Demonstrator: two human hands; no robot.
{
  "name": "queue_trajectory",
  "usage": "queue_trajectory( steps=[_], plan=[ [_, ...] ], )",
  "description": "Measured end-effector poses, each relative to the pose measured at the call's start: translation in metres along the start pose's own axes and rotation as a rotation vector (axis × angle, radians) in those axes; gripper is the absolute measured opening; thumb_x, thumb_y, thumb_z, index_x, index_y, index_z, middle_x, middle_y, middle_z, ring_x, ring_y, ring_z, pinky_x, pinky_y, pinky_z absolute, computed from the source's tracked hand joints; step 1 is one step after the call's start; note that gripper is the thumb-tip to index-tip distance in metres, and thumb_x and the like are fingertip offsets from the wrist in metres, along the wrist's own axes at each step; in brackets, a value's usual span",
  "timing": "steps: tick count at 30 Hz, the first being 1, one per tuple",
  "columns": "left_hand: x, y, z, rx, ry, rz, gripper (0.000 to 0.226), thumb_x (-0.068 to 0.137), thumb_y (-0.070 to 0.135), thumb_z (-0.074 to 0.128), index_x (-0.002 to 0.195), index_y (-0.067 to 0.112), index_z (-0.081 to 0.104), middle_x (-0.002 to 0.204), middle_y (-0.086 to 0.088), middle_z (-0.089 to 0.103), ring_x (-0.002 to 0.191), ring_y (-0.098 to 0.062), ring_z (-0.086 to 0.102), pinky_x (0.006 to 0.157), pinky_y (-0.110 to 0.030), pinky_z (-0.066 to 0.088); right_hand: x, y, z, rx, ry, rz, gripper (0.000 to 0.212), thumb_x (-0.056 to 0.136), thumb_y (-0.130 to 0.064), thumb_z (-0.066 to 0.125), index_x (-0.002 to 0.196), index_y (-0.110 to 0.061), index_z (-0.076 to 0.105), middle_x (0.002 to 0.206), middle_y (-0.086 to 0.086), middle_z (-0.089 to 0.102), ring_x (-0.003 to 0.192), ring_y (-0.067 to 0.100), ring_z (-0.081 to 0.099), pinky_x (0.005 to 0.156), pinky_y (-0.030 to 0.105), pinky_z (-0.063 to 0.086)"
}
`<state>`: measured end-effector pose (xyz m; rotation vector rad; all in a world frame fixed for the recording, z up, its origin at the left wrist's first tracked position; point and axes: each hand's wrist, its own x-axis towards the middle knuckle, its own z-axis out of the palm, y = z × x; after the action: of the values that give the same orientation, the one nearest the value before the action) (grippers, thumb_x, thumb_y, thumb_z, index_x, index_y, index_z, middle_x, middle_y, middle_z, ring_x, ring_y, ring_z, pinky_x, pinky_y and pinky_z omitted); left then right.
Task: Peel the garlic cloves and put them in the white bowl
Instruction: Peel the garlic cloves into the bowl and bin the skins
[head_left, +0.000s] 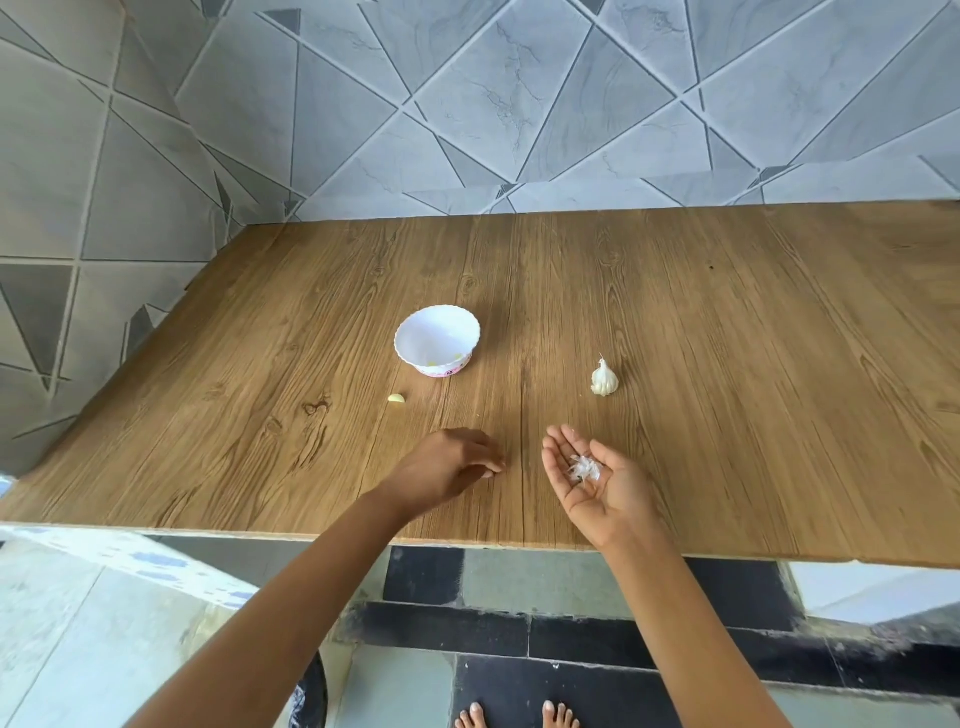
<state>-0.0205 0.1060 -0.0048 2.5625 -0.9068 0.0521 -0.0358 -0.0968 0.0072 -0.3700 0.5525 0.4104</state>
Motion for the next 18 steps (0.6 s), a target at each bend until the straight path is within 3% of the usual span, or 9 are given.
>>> queue_trajectory(
  steps=[3,7,11,13,15,18],
  plan=[
    [0.007,0.002,0.006,0.063,0.035,-0.077,0.012,0.081,0.001,0.067,0.087,0.01,0.073,0.089,-0.003,0.07,0.08,-0.02,0.067,0.07,-0.037,0.057,0.001,0.003,0.002,-0.002,0.006,0.018,0.033,0.1,-0.013,0.038,0.093,0.008,0.063,0.086,0.019,0.07,0.086,0.028,0.066,0.073,0.039,0.056],
    [0.027,0.005,-0.003,0.064,-0.059,-0.249,0.013,0.083,0.001,0.062,0.09,0.006,0.072,0.09,-0.007,0.071,0.082,-0.019,0.066,0.078,-0.034,0.054,0.006,0.008,0.006,-0.001,0.031,0.032,0.034,0.101,-0.013,0.037,0.093,0.008,0.062,0.086,0.02,0.069,0.09,0.029,0.063,0.07,0.04,0.055],
    [0.034,0.017,-0.031,-0.376,0.099,-0.442,0.011,0.079,-0.006,0.066,0.084,0.002,0.071,0.075,-0.003,0.069,0.062,-0.003,0.062,0.065,-0.019,0.051,0.01,0.014,0.013,0.004,0.048,0.041,0.033,0.101,-0.014,0.036,0.092,0.008,0.059,0.081,0.021,0.068,0.086,0.03,0.062,0.07,0.039,0.057],
    [0.037,0.035,-0.041,-0.473,0.073,-0.376,0.012,0.082,-0.007,0.063,0.086,0.002,0.071,0.077,-0.002,0.07,0.065,0.0,0.063,0.065,-0.013,0.049,0.012,0.019,0.019,0.018,0.062,0.046,0.031,0.1,-0.013,0.037,0.091,0.008,0.058,0.078,0.021,0.067,0.084,0.029,0.062,0.077,0.039,0.055],
    [0.04,0.05,-0.041,-0.357,0.008,-0.256,0.017,0.083,-0.006,0.061,0.09,0.004,0.074,0.086,-0.002,0.073,0.075,-0.004,0.066,0.07,-0.015,0.05,0.015,0.024,0.025,0.01,0.085,0.05,0.027,0.098,-0.008,0.039,0.087,0.007,0.059,0.08,0.018,0.063,0.078,0.024,0.06,0.08,0.033,0.05],
    [0.04,0.058,-0.031,-0.144,-0.007,-0.197,0.026,0.084,-0.005,0.058,0.099,0.008,0.075,0.094,-0.005,0.074,0.084,-0.016,0.069,0.078,-0.029,0.053,0.014,0.029,0.032,0.014,0.11,0.05,0.022,0.092,0.0,0.038,0.077,0.0,0.055,0.073,0.01,0.054,0.067,0.016,0.051,0.065,0.024,0.048]
  ],
)
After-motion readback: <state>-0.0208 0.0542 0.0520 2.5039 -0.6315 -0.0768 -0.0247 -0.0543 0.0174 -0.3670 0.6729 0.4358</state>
